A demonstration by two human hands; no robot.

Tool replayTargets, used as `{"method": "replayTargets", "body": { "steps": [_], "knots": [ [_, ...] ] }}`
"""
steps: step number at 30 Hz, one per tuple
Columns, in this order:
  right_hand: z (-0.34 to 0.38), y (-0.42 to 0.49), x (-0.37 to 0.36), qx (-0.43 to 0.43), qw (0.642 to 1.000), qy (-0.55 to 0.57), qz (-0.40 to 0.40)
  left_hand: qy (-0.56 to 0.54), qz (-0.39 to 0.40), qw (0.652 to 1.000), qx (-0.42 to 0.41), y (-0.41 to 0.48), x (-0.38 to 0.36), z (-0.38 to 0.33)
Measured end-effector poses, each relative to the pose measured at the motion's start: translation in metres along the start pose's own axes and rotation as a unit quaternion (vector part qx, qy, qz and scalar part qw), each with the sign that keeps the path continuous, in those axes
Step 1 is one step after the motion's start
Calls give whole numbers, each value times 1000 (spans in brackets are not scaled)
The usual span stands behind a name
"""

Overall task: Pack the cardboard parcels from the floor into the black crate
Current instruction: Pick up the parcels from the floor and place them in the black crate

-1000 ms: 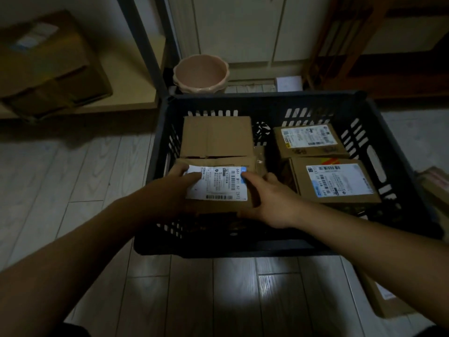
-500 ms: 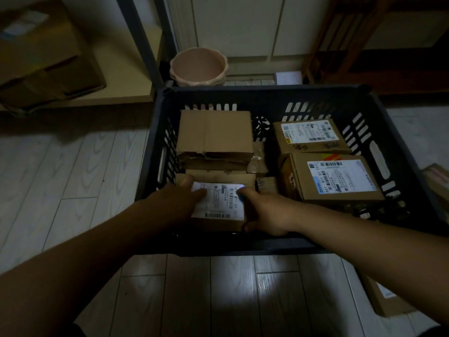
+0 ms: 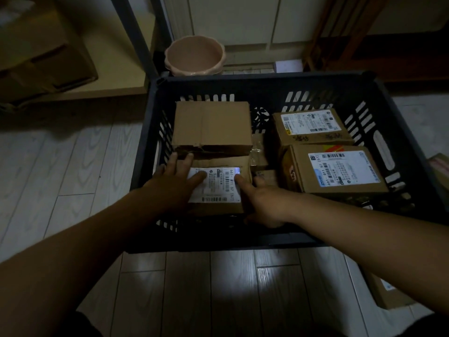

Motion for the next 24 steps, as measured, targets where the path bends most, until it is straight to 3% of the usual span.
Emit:
{"method": "replayTargets", "body": {
  "steps": [3,6,10,16,24],
  "knots": [
    [8,-5,11,28,999,13,-29,20,-16,1000,-7,2,0,-5],
    [14,-14,21,58,997,26,-52,4,18,999,-35,0,-6,-8],
    [14,-15,10,65,998,-1,-6,-31,89,994,-57,-6,-18,-9],
    [4,-2,-15,29,997,-23,62,-56,107,989,-81,13,-37,-18],
    [-3,1,-13,14,998,-7,59,-67,128,987,-70,12,-39,-14]
  ]
}}
Point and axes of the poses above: each hand's wrist, its own y-axis towards the middle knuckle, its own x-axis out of the back of the hand, z = x × y, the point moved 10 cm from there along y, towards the middle knuckle, and after that the axes turned 9 degrees about y, right-handed, at the moved point
